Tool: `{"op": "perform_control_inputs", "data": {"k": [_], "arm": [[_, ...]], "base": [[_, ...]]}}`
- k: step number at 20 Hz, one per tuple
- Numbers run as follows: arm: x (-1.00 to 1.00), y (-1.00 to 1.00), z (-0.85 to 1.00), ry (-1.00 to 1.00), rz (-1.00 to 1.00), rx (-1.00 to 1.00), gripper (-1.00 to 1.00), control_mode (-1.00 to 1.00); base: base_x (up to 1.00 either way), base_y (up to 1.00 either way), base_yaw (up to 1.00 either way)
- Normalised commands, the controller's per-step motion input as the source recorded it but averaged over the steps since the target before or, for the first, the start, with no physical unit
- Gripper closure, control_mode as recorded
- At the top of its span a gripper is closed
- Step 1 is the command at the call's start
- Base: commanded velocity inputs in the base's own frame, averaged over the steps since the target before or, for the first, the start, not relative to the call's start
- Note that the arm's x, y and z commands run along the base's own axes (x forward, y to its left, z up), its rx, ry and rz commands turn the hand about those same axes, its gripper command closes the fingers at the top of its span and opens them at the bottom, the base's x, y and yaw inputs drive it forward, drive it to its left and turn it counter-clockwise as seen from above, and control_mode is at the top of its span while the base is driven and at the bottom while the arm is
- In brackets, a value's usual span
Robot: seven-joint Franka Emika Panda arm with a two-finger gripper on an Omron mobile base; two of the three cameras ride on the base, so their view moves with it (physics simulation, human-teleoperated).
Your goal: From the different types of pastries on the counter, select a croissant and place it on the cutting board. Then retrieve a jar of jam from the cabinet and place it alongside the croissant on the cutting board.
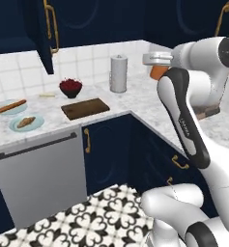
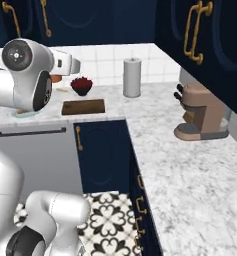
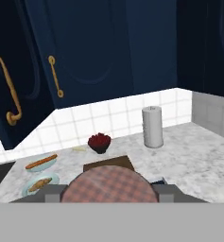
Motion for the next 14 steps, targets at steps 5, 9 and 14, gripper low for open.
{"op": "perform_control_inputs", "data": {"k": [5, 9, 14], "arm": [[0.0, 0.0, 0.0, 0.0, 0.0, 0.0, 1.0, 1.0], [0.0, 0.0, 0.0, 0.0, 0.0, 0.0, 1.0, 1.0], [0.0, 0.0, 0.0, 0.0, 0.0, 0.0, 1.0, 1.0]], "base": [[0.14, 0.41, -0.3], [-0.01, 0.77, -0.15], [0.58, 0.49, -0.12]]}}
